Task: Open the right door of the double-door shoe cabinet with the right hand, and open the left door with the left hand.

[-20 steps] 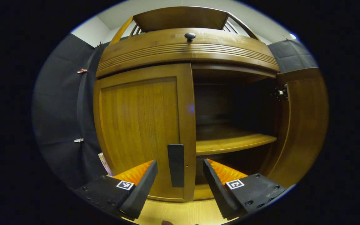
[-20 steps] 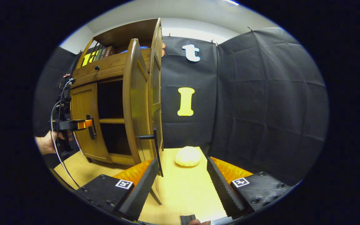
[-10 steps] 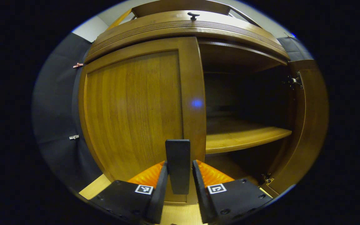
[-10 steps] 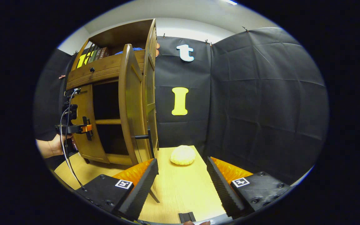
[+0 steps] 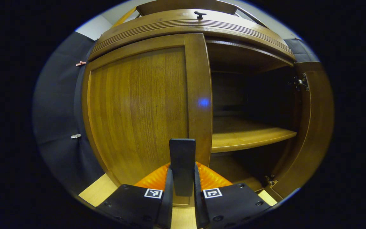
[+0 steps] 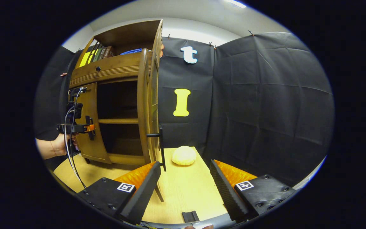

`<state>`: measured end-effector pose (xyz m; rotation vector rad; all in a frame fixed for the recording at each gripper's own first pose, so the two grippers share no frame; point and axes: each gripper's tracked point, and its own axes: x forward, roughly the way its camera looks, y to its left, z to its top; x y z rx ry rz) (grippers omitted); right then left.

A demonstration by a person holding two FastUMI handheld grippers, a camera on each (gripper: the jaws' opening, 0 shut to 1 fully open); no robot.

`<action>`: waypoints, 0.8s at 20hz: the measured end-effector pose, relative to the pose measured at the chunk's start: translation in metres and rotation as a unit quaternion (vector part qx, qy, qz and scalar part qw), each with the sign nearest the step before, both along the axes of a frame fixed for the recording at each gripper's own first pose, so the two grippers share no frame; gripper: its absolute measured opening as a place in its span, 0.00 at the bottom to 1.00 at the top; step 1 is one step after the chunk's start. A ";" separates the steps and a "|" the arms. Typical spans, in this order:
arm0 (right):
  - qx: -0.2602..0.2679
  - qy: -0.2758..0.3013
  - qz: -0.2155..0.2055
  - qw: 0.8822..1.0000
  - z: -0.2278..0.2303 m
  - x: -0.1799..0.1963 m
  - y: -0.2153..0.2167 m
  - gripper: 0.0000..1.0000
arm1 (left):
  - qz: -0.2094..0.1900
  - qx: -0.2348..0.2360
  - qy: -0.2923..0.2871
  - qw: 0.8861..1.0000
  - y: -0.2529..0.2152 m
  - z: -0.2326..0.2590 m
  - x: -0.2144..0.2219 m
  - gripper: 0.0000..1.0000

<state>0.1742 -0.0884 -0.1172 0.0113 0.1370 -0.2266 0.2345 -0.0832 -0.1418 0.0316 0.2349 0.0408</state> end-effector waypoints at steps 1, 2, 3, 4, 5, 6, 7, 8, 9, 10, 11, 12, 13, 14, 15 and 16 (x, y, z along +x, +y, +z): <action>-0.002 0.001 0.001 1.000 0.001 0.001 0.003 0.99 | -0.001 -0.003 0.000 1.000 0.001 0.001 -0.004 0.32; -0.003 0.002 0.003 1.000 -0.001 0.002 0.006 0.99 | -0.003 -0.005 0.001 1.000 0.001 0.000 -0.009 0.32; -0.002 0.003 0.006 1.000 0.000 0.004 0.011 0.99 | -0.006 -0.005 0.001 1.000 0.002 0.001 -0.015 0.32; -0.001 0.002 0.011 1.000 0.001 0.005 0.017 0.99 | -0.009 -0.004 0.000 1.000 0.003 0.001 -0.020 0.32; -0.001 0.000 0.017 1.000 0.003 0.006 0.024 0.99 | -0.013 -0.003 0.000 1.000 0.005 0.002 -0.026 0.32; -0.003 -0.001 0.023 1.000 0.004 0.008 0.031 0.99 | -0.015 -0.003 -0.001 1.000 0.007 0.001 -0.032 0.32; -0.005 -0.001 0.028 1.000 0.004 0.010 0.036 0.99 | -0.017 -0.004 -0.001 1.000 0.009 0.003 -0.038 0.32; -0.006 -0.002 0.032 0.999 0.004 0.012 0.043 0.99 | -0.019 -0.004 -0.001 1.000 0.011 0.003 -0.044 0.32; -0.007 -0.002 0.037 0.999 0.005 0.014 0.049 0.99 | -0.020 -0.004 -0.001 1.000 0.014 0.004 -0.050 0.33; -0.006 -0.003 0.041 0.999 0.005 0.016 0.055 0.99 | -0.021 -0.004 0.000 1.000 0.015 0.003 -0.056 0.32; -0.004 -0.004 0.045 0.999 0.004 0.018 0.061 0.99 | -0.023 -0.004 0.000 1.000 0.017 0.004 -0.061 0.32; -0.003 -0.003 0.048 0.999 0.003 0.021 0.065 0.99 | -0.024 -0.005 0.000 1.000 0.020 0.004 -0.067 0.32; -0.002 -0.003 0.052 0.999 0.003 0.023 0.071 0.99 | -0.025 -0.006 -0.001 1.000 0.023 0.005 -0.072 0.32; 0.000 -0.003 0.057 0.998 0.004 0.024 0.078 0.99 | -0.027 -0.006 -0.001 1.000 0.025 0.005 -0.077 0.32; 0.000 -0.003 0.062 0.998 0.003 0.025 0.085 0.99 | -0.028 -0.006 -0.001 1.000 0.027 0.006 -0.082 0.32; 0.000 -0.003 0.065 0.998 0.003 0.024 0.090 0.99 | -0.031 -0.005 0.000 1.000 0.030 0.005 -0.089 0.32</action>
